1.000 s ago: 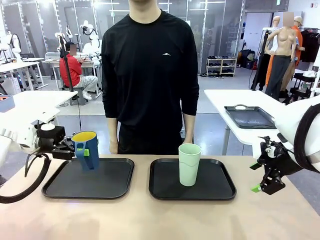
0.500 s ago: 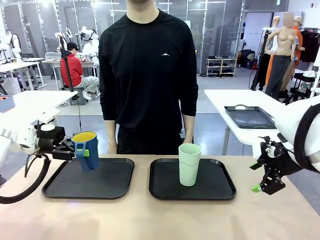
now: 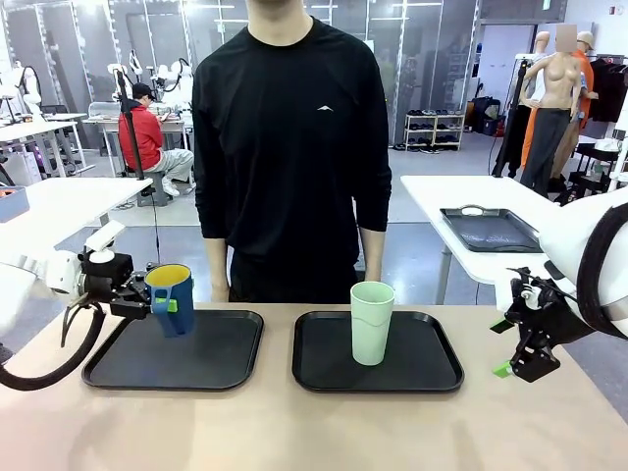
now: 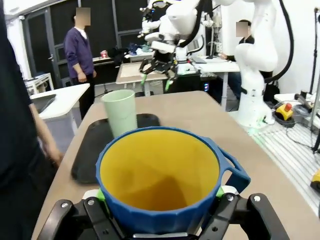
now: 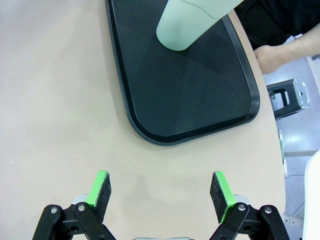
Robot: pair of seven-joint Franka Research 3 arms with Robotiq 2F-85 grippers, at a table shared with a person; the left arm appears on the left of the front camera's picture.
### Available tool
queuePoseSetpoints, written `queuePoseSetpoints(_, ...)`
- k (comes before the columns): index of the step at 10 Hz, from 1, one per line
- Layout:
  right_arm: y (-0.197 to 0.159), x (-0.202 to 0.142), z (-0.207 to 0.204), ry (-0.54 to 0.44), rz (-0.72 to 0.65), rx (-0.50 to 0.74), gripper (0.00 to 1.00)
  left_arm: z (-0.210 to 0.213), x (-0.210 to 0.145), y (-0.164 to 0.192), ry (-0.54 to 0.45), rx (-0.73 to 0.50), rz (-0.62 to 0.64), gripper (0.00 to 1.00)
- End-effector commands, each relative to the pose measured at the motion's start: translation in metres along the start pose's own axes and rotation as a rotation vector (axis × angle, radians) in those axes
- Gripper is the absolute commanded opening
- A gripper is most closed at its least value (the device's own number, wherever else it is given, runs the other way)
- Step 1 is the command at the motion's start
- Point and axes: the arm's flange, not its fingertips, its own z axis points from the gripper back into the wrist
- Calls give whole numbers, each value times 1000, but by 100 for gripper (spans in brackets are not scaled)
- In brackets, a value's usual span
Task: Sort and store the cups by type.
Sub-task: Pick up the Handle plastic cup and place it into the empty Flat Tray.
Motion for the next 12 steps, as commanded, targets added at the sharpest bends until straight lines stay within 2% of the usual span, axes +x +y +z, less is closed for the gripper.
queuePoseSetpoints(1,1,0,0,8,-1,0,100,15,-21,37,4,77,-4,78)
queuePoseSetpoints(6,1,0,0,8,-1,0,100,36,-61,67,73,118,-28,78)
queuePoseSetpoints(12,1,0,0,8,-1,0,100,51,-91,86,38,76,-9,78)
